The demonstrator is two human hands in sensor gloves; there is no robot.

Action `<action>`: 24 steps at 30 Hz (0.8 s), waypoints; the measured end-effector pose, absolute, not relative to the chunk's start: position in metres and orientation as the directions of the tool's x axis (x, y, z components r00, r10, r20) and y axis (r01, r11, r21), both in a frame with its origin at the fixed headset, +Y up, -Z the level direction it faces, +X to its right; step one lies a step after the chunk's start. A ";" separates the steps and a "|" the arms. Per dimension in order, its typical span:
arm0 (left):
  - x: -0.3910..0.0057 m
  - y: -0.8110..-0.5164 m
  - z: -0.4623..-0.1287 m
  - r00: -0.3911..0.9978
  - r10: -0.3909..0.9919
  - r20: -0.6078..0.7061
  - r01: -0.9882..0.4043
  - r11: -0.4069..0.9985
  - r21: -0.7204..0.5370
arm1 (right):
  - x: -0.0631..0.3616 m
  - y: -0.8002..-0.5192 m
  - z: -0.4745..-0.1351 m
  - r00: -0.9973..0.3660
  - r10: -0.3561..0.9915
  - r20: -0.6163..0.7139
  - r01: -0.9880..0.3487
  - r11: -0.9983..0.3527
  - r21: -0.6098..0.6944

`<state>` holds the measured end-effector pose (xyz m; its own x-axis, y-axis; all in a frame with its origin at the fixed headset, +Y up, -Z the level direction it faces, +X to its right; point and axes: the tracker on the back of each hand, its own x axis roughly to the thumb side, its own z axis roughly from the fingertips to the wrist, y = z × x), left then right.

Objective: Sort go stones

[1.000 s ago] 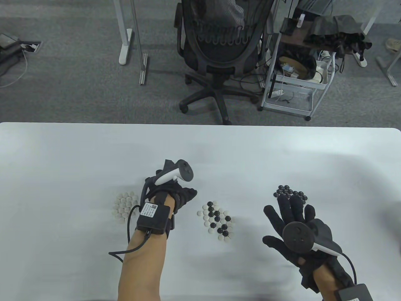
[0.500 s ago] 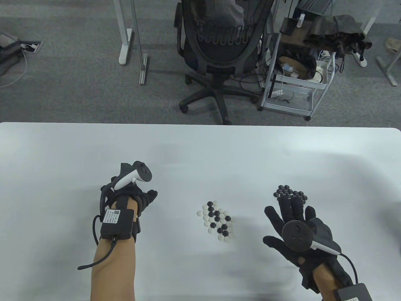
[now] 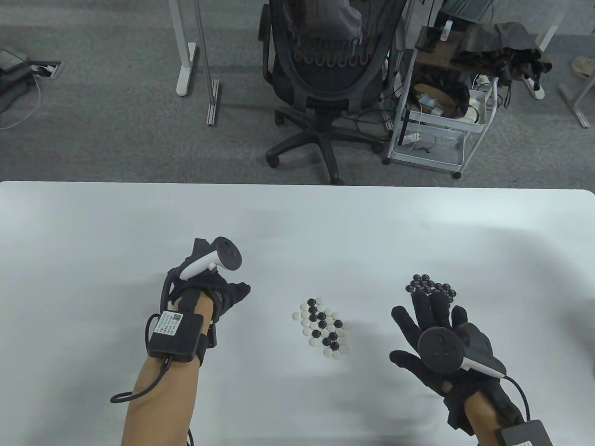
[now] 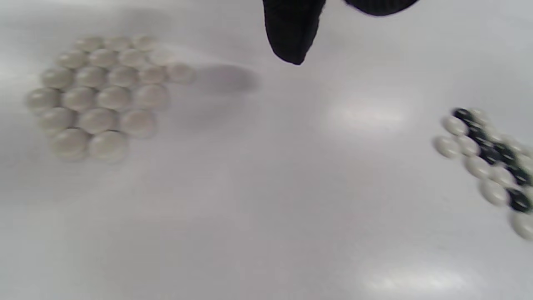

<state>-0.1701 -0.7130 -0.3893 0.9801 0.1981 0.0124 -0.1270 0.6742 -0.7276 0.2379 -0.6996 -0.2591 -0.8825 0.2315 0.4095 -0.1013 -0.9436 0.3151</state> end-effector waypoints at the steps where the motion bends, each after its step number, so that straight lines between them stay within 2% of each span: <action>1: -0.157 -0.713 -0.388 0.976 0.208 0.063 -0.096 0.672 -0.735 | 0.238 -0.700 -0.259 -0.882 0.233 0.409 -0.102 -0.943 0.316; 6: -0.105 -0.718 -0.379 0.943 0.218 0.252 0.048 0.660 -0.749 | 0.238 -0.700 -0.259 -0.882 0.235 0.408 -0.103 -0.942 0.320; 13: -0.068 -0.739 -0.373 0.911 0.203 0.360 0.155 0.639 -0.754 | 0.239 -0.699 -0.259 -0.882 0.240 0.406 -0.107 -0.940 0.324; 19: -0.083 -0.742 -0.374 0.933 0.136 0.334 0.172 0.646 -0.743 | 0.241 -0.698 -0.259 -0.880 0.247 0.405 -0.115 -0.939 0.324; 24: -0.129 -0.737 -0.381 0.979 0.065 0.195 0.108 0.646 -0.755 | 0.242 -0.698 -0.259 -0.880 0.249 0.404 -0.116 -0.938 0.326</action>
